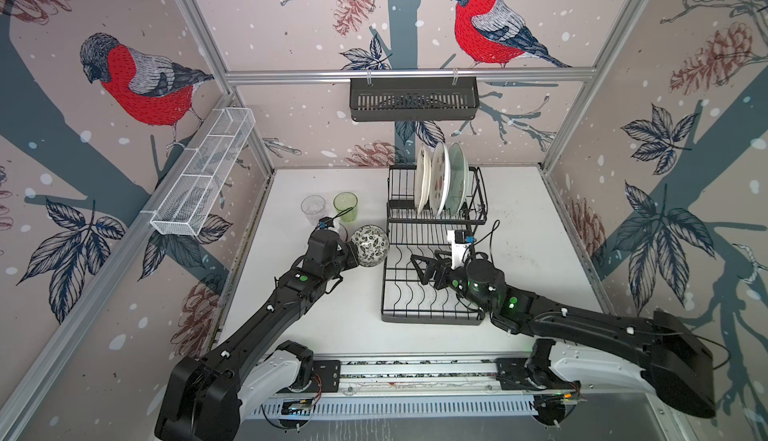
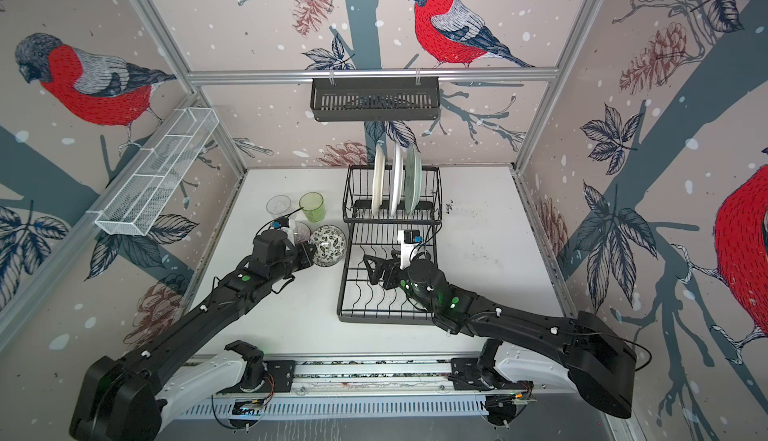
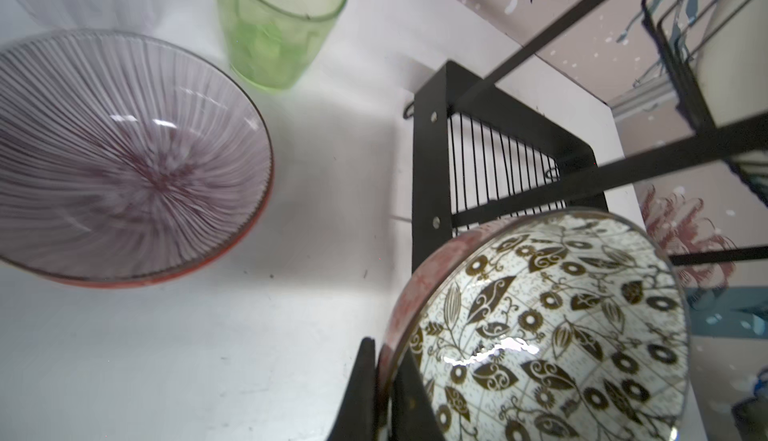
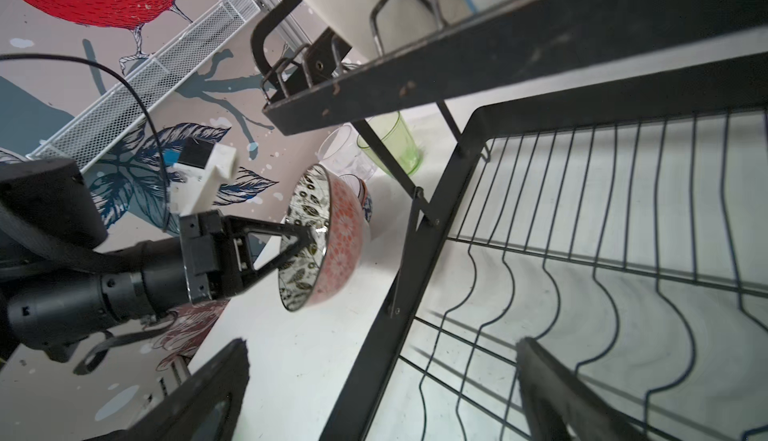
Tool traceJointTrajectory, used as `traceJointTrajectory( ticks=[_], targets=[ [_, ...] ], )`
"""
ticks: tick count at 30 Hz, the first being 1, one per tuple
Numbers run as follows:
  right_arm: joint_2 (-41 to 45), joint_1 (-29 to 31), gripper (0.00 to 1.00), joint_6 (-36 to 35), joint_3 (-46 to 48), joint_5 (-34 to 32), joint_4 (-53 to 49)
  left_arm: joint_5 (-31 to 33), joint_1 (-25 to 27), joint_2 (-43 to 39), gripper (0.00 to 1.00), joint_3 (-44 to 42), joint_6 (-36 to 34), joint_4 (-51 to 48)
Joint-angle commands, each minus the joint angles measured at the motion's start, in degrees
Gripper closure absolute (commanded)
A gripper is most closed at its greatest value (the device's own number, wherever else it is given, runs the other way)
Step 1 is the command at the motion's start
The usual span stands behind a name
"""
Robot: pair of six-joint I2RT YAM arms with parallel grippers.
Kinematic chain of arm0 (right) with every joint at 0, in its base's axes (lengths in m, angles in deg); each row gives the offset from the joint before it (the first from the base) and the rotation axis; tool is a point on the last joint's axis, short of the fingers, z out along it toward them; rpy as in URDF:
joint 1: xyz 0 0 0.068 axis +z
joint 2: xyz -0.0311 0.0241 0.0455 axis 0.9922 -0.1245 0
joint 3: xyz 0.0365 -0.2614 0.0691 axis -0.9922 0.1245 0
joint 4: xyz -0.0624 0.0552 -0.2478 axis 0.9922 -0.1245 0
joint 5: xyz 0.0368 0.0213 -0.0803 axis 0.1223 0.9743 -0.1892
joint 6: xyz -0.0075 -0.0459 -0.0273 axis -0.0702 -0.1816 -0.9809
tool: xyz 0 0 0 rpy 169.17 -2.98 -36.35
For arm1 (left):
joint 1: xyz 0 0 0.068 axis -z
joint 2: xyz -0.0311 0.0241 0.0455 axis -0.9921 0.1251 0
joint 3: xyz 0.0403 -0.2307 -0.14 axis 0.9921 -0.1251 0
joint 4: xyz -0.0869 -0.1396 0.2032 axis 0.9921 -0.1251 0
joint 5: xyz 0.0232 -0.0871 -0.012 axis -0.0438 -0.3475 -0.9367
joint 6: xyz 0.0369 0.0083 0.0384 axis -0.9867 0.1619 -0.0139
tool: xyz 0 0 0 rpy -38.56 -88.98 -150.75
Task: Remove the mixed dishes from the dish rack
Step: 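Lower the pink bowl onto the stacked bowls with left gripper while right arm withdraws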
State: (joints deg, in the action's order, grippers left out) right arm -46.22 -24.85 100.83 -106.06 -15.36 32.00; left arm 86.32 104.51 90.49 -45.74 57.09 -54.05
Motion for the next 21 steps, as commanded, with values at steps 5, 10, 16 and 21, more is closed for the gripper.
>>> traceJointTrajectory(
  ticks=[5, 10, 16, 21],
  targets=[
    [5.9, -1.3, 0.00, -5.3, 2.4, -4.3, -3.2, 6.6, -4.0, 2.2, 1.00, 4.3, -0.9, -4.0],
    [10.4, -3.9, 0.00, -5.0, 5.8, -1.1, -2.0, 9.3, -5.4, 3.3, 1.00, 6.9, -1.2, -5.4],
    [15.1, -5.4, 0.01, -6.9, 6.9, 1.0, -4.5, 7.4, -9.3, 3.0, 1.00, 7.7, -1.0, -7.4],
    [17.8, -6.0, 0.00, -7.2, 9.6, 3.5, -3.1, 8.7, -11.3, 1.4, 1.00, 8.0, -1.9, -9.7]
  ],
)
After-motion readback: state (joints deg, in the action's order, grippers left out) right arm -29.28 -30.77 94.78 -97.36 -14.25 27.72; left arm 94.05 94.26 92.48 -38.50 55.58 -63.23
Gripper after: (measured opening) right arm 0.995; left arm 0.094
